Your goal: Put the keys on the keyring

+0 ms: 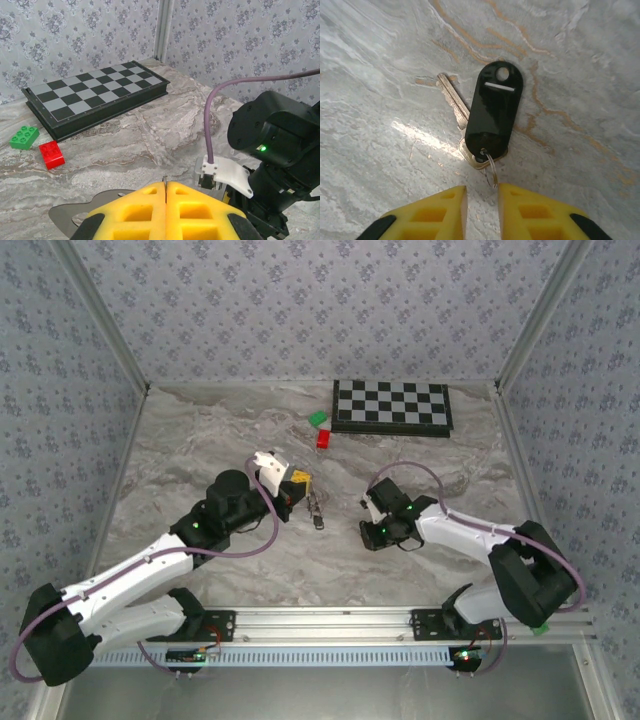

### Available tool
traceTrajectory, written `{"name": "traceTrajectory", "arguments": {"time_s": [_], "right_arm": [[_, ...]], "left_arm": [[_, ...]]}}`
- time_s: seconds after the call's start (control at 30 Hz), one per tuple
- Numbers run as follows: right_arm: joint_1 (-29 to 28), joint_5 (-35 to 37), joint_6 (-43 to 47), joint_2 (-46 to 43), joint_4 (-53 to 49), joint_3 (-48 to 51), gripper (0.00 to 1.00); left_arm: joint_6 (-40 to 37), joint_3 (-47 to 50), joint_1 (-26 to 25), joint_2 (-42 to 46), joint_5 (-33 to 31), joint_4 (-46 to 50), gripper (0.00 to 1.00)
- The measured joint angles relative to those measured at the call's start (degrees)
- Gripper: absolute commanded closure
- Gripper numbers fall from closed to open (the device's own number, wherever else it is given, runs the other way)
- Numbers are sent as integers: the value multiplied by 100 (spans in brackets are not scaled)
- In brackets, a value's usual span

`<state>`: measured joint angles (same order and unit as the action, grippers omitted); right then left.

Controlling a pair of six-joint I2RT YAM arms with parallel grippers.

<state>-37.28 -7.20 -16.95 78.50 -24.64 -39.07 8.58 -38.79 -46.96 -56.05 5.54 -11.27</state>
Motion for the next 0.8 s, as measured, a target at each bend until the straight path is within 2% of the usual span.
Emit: {"name": "traceTrajectory", "arguments": {"time_s": [0.13, 0.43, 0.8], "right_arm": [[-13, 201, -24, -245, -74, -138, 68], [-133, 481, -24, -208, -92, -234, 66], [717, -678, 39, 17, 284, 94, 65]], "left_arm": [[0, 0, 0, 0, 0, 0, 100], [0, 0, 0, -39, 0, 2, 100], [0, 0, 0, -42, 24, 2, 100]]}}
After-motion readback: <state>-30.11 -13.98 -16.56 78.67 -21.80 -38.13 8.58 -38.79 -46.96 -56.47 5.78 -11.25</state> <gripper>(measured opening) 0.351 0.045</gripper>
